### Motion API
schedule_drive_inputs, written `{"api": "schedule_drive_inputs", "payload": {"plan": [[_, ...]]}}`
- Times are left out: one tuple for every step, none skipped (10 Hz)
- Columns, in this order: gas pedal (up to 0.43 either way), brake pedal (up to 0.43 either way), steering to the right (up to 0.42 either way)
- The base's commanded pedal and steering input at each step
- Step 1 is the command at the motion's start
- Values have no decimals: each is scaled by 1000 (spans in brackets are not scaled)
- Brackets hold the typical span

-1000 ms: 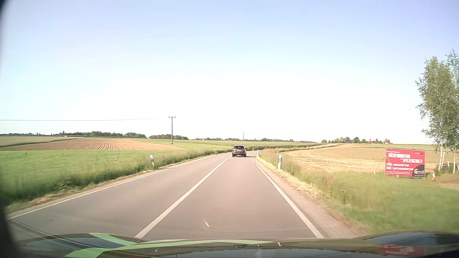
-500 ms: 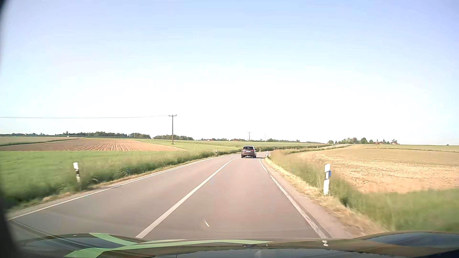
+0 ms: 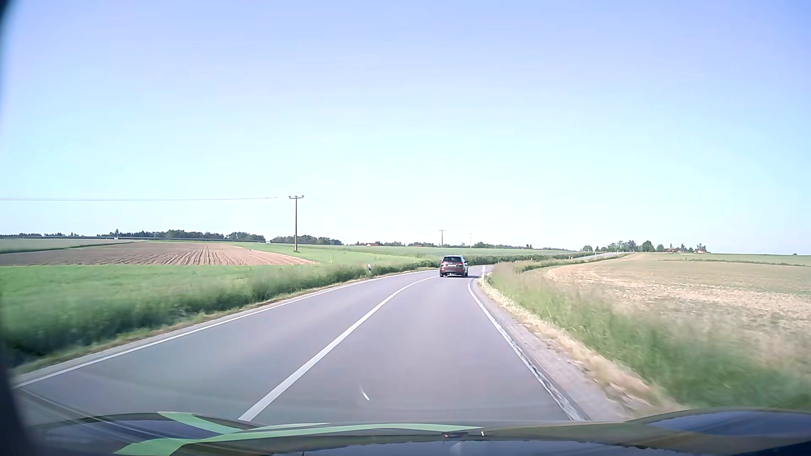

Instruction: Follow the waypoints while adhering to traffic rules and regulations

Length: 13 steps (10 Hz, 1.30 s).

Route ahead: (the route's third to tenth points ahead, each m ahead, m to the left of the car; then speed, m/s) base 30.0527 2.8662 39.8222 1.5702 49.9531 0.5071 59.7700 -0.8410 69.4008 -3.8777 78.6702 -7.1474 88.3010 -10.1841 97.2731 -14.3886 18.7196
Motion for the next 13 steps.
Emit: {"api": "schedule_drive_inputs", "payload": {"plan": [[0, 0, 2], [0, 0, 2], [28, 0, 3], [28, 0, 5], [47, 0, 8], [47, 0, 9], [59, 0, 9], [79, 0, 9], [79, 0, 11], [79, 0, 14], [79, 0, 16], [79, 0, 16], [79, 0, 17]]}}
